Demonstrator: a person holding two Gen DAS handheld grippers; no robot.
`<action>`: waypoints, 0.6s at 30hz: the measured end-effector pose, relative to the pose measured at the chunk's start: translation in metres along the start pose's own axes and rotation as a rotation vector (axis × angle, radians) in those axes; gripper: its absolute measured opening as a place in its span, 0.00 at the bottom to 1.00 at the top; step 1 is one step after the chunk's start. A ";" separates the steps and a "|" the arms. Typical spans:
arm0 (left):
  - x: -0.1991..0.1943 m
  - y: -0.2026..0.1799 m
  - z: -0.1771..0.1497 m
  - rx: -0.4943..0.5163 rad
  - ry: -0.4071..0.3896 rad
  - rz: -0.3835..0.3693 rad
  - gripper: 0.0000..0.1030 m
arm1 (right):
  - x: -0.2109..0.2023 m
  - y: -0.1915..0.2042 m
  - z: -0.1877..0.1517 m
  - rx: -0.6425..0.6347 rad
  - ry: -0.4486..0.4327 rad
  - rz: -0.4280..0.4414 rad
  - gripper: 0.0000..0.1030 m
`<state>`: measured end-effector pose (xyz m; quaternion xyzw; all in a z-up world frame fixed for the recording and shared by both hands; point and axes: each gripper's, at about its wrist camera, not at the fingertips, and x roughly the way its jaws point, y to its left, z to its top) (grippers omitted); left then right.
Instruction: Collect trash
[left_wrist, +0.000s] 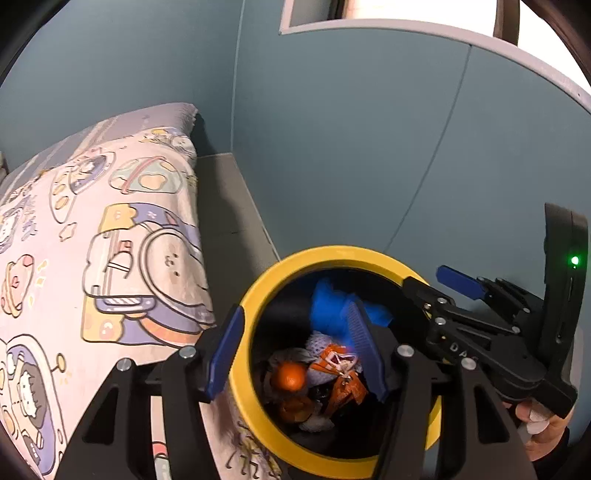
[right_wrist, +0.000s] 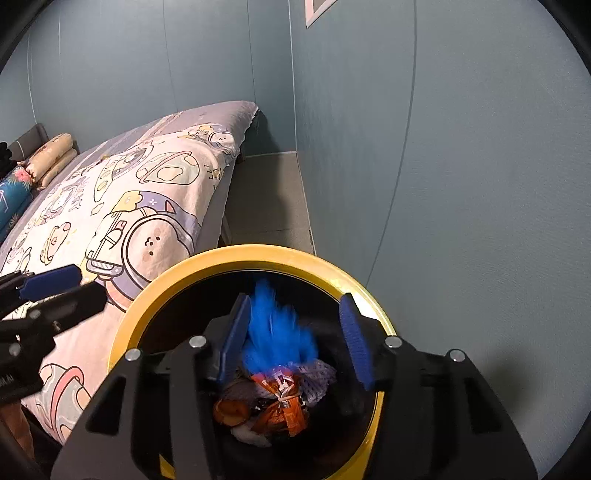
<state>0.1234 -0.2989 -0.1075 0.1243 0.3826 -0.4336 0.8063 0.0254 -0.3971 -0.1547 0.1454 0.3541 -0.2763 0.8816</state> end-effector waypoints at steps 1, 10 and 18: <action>-0.002 0.003 0.000 -0.006 -0.003 -0.001 0.54 | -0.001 0.001 0.001 -0.004 -0.001 -0.002 0.46; -0.043 0.046 0.002 -0.090 -0.081 0.048 0.54 | -0.016 0.016 0.010 -0.039 -0.035 -0.013 0.46; -0.103 0.101 -0.011 -0.167 -0.180 0.157 0.54 | -0.036 0.063 0.026 -0.127 -0.111 0.026 0.46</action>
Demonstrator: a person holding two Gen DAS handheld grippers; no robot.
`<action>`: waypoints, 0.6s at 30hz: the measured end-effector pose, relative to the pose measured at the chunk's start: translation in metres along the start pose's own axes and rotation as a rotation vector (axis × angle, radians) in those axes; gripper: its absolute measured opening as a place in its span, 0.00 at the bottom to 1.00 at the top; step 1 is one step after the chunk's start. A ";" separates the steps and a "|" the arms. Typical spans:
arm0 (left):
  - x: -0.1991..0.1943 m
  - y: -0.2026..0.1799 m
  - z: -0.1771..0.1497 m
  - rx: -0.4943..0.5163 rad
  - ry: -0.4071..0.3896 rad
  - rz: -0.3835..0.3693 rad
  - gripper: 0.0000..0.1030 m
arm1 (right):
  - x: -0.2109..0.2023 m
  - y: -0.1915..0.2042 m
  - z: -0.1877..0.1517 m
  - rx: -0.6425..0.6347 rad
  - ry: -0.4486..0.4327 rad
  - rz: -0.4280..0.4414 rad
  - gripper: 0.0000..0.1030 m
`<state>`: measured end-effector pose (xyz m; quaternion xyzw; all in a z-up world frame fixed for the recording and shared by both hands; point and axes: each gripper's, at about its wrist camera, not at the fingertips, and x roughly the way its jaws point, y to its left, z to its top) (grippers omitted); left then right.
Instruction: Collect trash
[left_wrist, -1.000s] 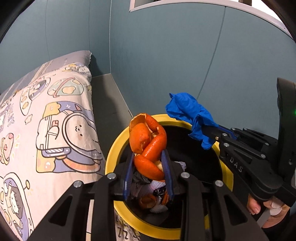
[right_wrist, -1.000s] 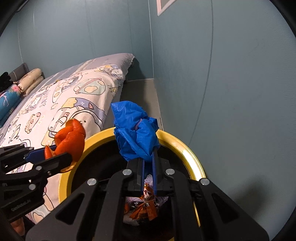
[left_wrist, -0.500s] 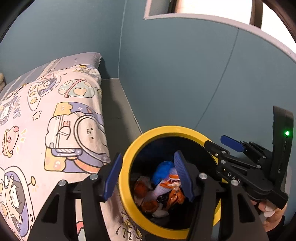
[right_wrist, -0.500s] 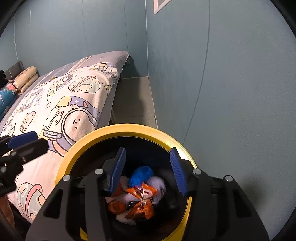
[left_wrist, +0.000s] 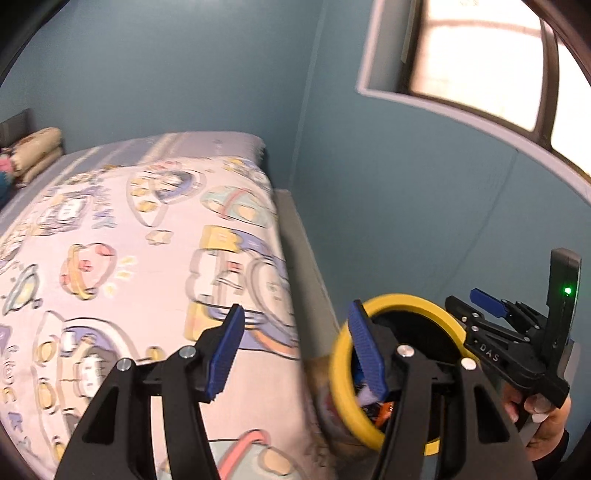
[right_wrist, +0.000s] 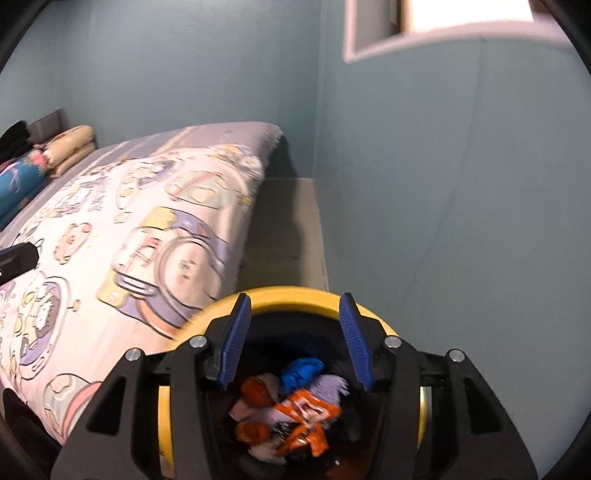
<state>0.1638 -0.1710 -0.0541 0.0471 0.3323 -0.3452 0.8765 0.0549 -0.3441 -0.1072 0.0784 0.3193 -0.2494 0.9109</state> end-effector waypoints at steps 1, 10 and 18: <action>-0.009 0.010 0.000 -0.010 -0.017 0.024 0.54 | -0.002 0.010 0.004 -0.014 -0.014 0.014 0.46; -0.087 0.086 -0.023 -0.115 -0.136 0.242 0.56 | -0.029 0.109 0.027 -0.133 -0.131 0.188 0.46; -0.152 0.117 -0.055 -0.172 -0.293 0.444 0.84 | -0.062 0.166 0.023 -0.134 -0.235 0.265 0.84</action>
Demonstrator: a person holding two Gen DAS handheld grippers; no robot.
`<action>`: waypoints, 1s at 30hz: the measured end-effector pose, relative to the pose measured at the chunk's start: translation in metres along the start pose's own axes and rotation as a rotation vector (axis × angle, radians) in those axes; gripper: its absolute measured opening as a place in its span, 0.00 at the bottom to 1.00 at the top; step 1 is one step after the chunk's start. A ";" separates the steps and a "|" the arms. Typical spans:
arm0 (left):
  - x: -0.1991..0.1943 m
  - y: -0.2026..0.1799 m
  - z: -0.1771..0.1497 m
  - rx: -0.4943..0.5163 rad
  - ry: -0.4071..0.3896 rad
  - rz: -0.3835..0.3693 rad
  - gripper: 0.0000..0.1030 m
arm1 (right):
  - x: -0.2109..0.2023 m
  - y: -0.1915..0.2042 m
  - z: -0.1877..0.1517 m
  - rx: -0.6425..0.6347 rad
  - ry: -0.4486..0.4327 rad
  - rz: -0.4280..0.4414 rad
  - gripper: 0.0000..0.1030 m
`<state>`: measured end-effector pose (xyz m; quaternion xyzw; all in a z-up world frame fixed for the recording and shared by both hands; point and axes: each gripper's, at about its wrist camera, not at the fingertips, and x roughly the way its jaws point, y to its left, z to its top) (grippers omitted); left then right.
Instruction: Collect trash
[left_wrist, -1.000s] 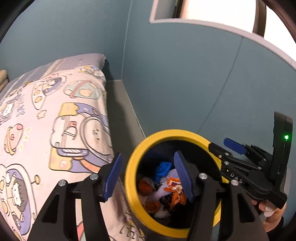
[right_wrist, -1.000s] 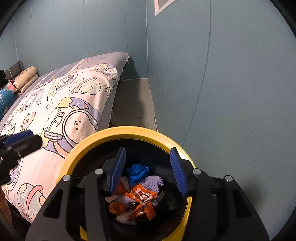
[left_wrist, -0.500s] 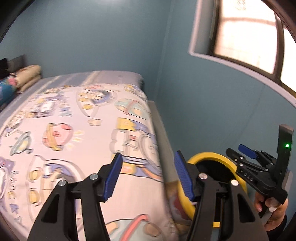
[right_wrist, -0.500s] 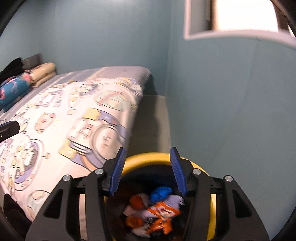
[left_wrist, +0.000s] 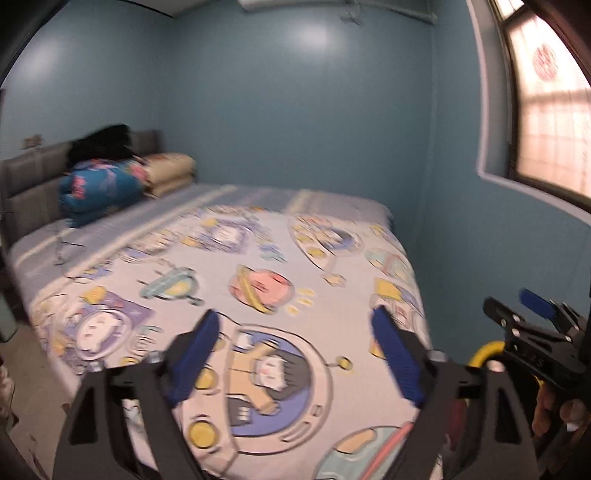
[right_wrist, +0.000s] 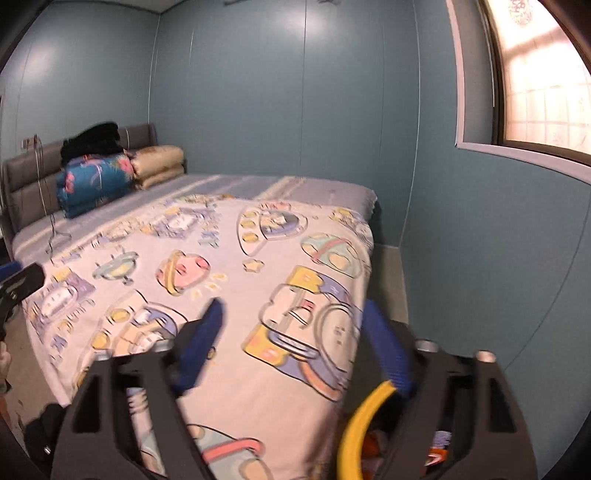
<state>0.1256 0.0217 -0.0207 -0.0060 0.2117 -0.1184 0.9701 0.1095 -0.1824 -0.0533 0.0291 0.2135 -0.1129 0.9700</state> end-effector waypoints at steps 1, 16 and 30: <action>-0.009 0.004 -0.001 -0.013 -0.025 0.012 0.86 | -0.005 0.004 0.000 0.009 -0.018 0.003 0.85; -0.087 0.021 -0.004 -0.114 -0.200 0.087 0.92 | -0.062 0.026 0.005 0.086 -0.219 -0.020 0.92; -0.109 0.002 -0.008 -0.097 -0.272 0.136 0.92 | -0.077 0.032 0.000 0.075 -0.273 -0.018 0.92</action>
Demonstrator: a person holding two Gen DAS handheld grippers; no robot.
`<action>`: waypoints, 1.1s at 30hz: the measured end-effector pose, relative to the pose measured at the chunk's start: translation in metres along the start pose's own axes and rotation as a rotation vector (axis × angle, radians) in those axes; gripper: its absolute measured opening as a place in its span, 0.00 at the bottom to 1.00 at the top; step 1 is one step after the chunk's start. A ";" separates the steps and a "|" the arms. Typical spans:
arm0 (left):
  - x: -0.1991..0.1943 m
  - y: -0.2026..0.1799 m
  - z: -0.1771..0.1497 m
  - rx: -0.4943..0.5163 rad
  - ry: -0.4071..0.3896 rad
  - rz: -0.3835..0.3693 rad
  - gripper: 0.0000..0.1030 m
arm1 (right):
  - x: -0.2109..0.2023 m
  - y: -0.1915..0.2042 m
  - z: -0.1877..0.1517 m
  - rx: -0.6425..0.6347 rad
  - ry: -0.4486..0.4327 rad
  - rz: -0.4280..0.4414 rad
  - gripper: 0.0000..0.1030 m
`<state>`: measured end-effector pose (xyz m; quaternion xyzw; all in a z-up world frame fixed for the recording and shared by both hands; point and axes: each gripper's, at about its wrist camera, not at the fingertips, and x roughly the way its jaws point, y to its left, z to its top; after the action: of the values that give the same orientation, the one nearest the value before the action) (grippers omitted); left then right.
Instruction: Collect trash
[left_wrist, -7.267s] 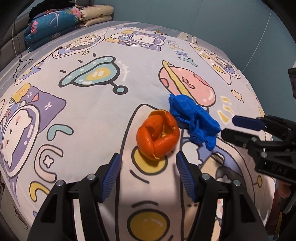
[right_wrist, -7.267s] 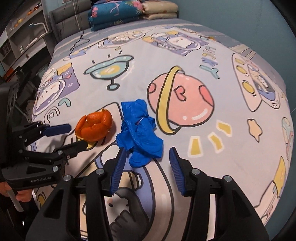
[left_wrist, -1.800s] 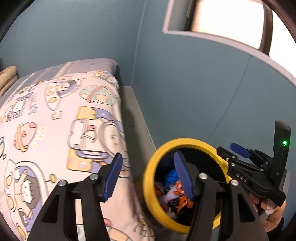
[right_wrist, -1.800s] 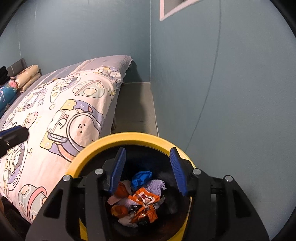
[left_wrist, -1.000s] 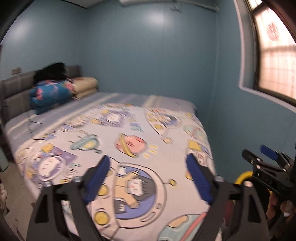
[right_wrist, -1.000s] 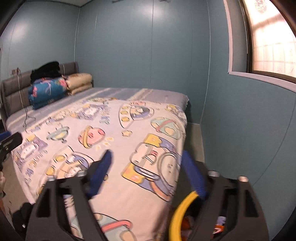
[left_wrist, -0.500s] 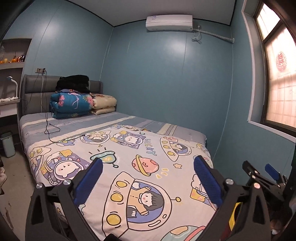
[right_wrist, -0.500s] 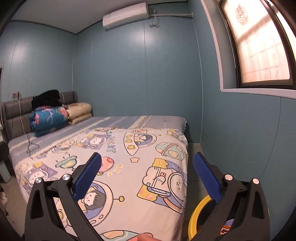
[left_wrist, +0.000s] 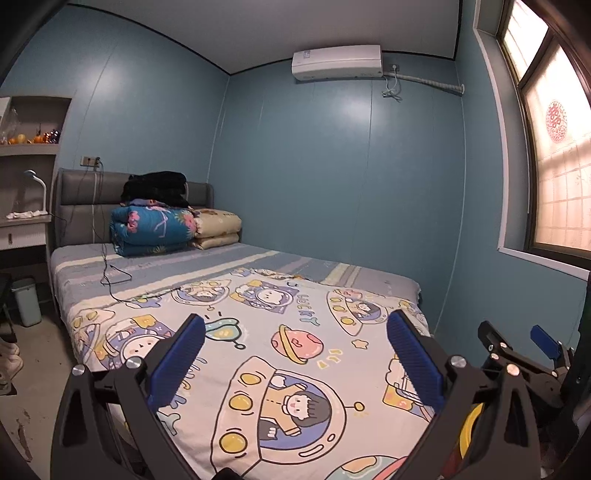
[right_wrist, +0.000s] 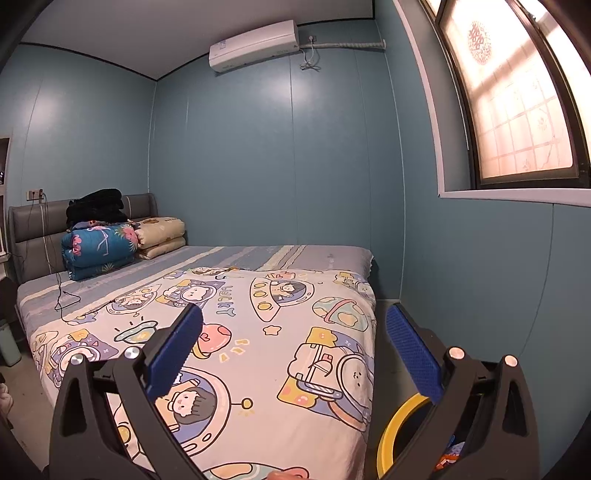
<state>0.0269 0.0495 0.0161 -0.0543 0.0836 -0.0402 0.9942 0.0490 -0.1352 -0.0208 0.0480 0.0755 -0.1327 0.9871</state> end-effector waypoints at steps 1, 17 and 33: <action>-0.001 0.000 0.000 -0.002 -0.002 0.001 0.92 | 0.000 -0.001 0.000 0.002 0.000 -0.002 0.92; -0.002 0.002 0.005 -0.026 -0.005 0.006 0.92 | -0.001 0.000 0.000 0.005 -0.004 -0.010 0.92; -0.006 -0.005 0.004 -0.025 -0.016 -0.004 0.92 | 0.000 -0.002 -0.001 0.015 0.003 -0.018 0.92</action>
<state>0.0211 0.0460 0.0214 -0.0673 0.0758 -0.0409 0.9940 0.0482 -0.1367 -0.0223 0.0552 0.0766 -0.1422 0.9853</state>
